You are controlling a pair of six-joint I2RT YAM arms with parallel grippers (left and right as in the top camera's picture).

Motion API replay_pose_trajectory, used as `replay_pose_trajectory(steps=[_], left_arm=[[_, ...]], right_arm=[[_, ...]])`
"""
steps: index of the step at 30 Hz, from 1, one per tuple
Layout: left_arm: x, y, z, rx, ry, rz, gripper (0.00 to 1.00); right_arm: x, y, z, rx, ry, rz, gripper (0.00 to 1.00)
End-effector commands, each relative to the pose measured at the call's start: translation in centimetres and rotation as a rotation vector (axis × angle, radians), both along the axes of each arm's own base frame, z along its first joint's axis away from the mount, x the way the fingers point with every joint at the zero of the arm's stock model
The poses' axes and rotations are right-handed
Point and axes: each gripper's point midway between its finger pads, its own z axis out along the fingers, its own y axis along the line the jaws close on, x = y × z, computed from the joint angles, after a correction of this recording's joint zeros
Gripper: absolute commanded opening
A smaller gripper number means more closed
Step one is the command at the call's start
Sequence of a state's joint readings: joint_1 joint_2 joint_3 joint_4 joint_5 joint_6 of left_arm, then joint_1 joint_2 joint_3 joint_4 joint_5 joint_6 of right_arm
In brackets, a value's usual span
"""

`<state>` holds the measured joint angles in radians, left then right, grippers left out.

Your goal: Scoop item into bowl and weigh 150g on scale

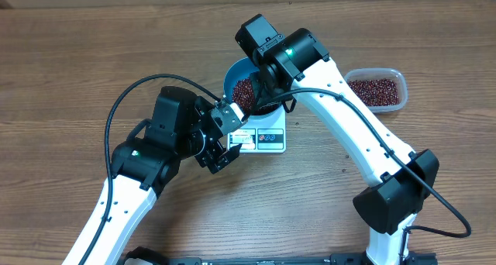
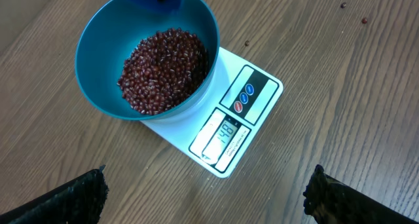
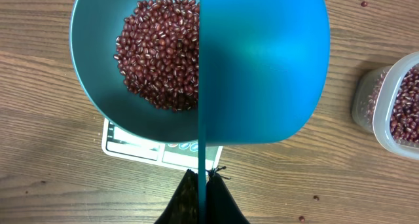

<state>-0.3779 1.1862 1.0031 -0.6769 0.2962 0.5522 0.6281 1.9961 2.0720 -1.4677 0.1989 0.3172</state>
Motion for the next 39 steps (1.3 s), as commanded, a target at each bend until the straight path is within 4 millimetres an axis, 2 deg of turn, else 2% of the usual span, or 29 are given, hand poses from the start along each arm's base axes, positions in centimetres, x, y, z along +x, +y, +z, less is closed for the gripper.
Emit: replay_pose_trajectory(steps=[1,39], left_arm=[[0.43,-0.15,1.04,-0.023,-0.011,0.012,0.99],[0.43,-0.16,1.05,-0.023,-0.011,0.011,0.99]], right_arm=[[0.30,-0.20,2.14,0.020,-0.058,-0.002,0.04],[0.16,0.18,2.21,0.010,-0.067,0.020,0.04]])
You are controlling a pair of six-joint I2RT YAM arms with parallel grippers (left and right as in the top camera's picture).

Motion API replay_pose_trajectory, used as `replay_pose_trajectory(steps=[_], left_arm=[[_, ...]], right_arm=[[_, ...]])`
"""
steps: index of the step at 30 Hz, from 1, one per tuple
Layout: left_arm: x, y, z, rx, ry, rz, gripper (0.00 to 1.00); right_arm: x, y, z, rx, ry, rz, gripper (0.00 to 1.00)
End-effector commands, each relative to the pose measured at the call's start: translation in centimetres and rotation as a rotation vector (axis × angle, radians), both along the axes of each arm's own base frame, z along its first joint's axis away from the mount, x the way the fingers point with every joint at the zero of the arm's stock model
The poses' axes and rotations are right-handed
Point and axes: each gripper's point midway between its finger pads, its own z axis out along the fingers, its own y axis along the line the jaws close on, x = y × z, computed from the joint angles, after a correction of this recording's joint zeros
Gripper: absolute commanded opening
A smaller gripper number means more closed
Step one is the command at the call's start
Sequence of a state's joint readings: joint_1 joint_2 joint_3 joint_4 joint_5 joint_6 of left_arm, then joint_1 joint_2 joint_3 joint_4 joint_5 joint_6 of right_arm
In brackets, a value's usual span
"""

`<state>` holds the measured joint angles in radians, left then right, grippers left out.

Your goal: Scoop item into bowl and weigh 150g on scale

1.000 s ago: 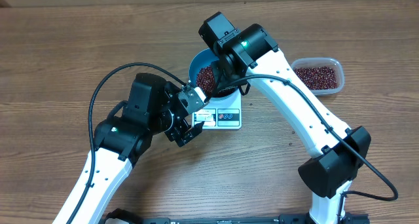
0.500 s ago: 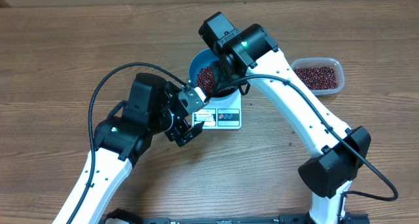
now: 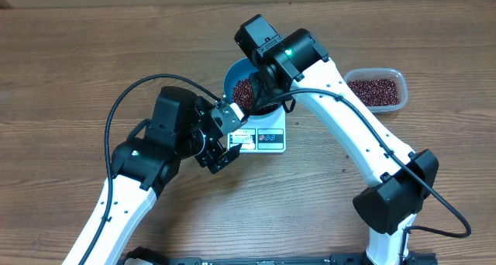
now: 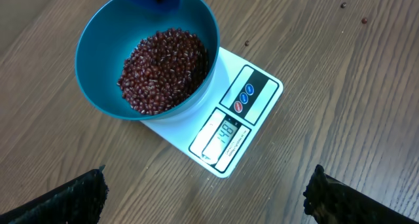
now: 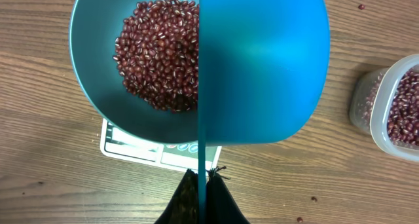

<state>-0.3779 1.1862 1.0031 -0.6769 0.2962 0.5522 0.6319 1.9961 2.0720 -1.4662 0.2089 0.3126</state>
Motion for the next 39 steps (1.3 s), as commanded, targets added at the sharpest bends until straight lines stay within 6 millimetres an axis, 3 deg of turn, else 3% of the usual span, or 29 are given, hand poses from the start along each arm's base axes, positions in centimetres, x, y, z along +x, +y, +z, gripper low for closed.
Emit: replay_pose_trajectory(steps=[1,39], left_arm=[[0.44,-0.15,1.03,-0.022,-0.011,0.012,0.99],[0.43,-0.15,1.04,-0.023,-0.011,0.012,1.00]], right_arm=[[0.09,0.12,2.15,0.015,-0.058,0.017,0.04],[0.38,-0.43,2.27,-0.015,-0.077,0.008,0.04]])
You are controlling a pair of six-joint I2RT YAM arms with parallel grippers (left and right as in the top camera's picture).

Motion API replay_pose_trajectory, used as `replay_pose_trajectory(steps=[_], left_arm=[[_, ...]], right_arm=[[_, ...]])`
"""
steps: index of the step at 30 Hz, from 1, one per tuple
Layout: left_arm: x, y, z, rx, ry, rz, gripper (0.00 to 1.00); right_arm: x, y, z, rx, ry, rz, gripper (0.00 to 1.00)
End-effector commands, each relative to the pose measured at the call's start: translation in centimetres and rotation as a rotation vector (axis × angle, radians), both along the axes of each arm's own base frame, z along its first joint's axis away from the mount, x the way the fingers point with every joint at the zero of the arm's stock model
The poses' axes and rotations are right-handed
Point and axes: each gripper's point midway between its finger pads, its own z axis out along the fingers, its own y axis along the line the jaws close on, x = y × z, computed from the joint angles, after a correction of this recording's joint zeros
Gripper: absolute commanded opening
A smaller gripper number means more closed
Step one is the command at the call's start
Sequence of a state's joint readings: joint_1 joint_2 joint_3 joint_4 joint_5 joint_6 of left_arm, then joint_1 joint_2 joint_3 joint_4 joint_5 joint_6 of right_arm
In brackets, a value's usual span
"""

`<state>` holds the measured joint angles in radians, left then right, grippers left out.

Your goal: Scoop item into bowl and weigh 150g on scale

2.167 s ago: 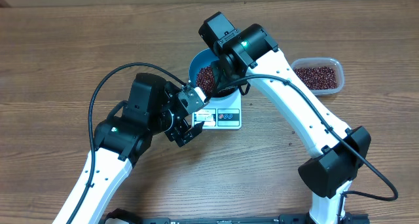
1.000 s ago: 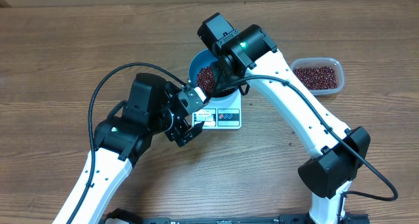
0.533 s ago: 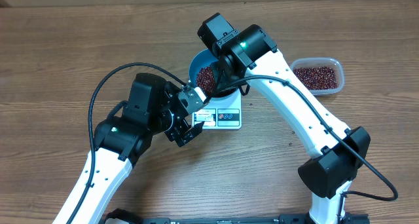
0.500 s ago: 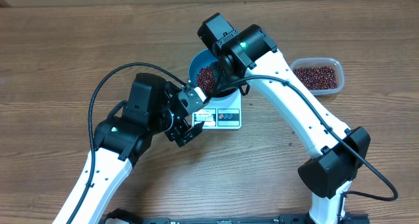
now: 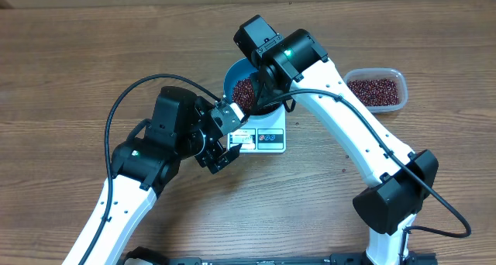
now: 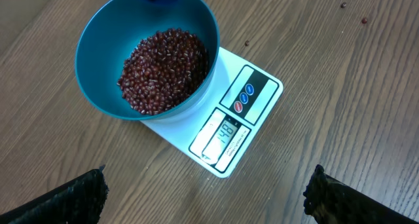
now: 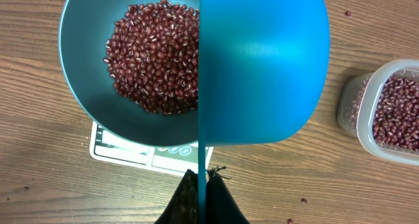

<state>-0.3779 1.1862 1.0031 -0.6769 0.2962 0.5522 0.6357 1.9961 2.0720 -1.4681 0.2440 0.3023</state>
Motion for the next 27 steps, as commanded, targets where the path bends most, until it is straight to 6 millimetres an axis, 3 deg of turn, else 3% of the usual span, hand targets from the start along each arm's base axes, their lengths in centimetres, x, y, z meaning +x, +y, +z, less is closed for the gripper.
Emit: replay_pose_trajectory(steps=[1,27], left_arm=[[0.44,-0.15,1.03,-0.022,-0.011,0.012,1.00],[0.43,-0.15,1.04,-0.023,-0.011,0.012,1.00]], right_arm=[[0.18,-0.16,2.16,0.012,-0.059,0.002,0.04],[0.25,-0.29,2.25,-0.010,-0.070,0.015,0.04]])
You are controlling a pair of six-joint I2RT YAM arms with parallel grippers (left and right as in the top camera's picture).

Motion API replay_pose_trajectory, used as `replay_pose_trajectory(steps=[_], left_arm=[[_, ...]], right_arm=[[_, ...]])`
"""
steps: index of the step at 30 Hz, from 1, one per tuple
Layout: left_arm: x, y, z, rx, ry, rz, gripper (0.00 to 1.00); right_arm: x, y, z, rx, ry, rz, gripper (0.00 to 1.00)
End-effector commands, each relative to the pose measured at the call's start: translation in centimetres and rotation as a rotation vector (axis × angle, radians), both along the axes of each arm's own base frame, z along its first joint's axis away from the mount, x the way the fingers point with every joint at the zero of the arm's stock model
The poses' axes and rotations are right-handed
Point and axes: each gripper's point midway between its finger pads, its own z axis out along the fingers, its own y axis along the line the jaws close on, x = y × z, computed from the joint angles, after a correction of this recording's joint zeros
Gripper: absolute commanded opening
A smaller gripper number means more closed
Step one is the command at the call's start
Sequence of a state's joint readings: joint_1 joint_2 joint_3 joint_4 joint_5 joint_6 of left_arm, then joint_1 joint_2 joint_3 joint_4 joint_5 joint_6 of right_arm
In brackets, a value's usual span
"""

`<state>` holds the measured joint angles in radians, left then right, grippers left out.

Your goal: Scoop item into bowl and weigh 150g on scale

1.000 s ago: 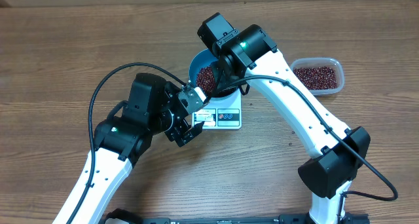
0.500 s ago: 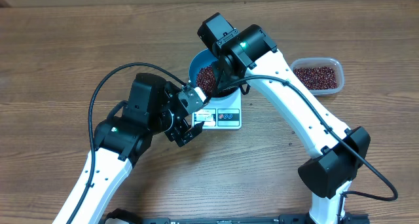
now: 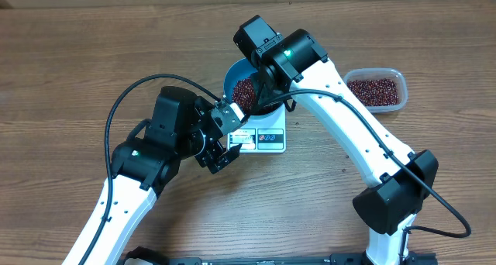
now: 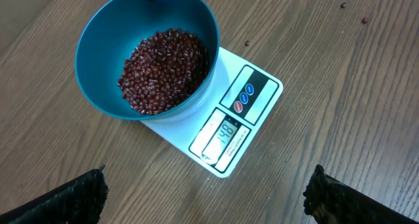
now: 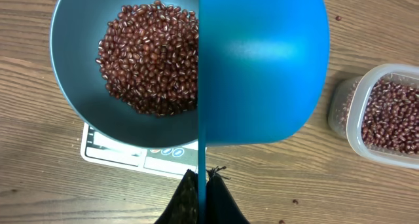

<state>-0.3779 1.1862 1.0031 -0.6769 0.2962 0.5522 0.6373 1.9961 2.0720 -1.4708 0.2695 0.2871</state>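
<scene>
A blue bowl holding red beans stands on the white scale, whose lit display is too small to read surely. My right gripper is shut on the thin handle of a blue scoop, held edge-on above the bowl's right half. Only a sliver of the scoop reaches the left wrist view. My left gripper hangs open over bare wood, in front of the scale, with nothing between its fingers.
A clear plastic tub of red beans sits to the right of the scale, seen also from overhead as the tub. A few stray beans lie on the wooden table.
The right gripper with the scoop has moved up and away from the bowl: the bowl looks smaller and further left, and more of the tub shows. The left arm has not moved.
At the oldest moment the scoop was held close over the bean-filled bowl on the scale, the left gripper open nearby. It stayed so, then stood slightly higher at each later moment. The heap of beans looks unchanged throughout.
</scene>
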Motion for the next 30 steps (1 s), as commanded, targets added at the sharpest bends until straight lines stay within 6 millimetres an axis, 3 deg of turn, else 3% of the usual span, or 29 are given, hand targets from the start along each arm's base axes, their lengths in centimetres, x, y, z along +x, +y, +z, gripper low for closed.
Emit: replay_pose_trajectory(steps=[1,30], left_arm=[[0.44,-0.15,1.03,-0.022,-0.011,0.012,0.99],[0.44,-0.15,1.03,-0.022,-0.011,0.012,0.99]], right_arm=[[0.01,0.10,2.15,0.015,-0.057,0.009,0.04],[0.04,0.22,2.19,0.015,-0.061,0.010,0.04]])
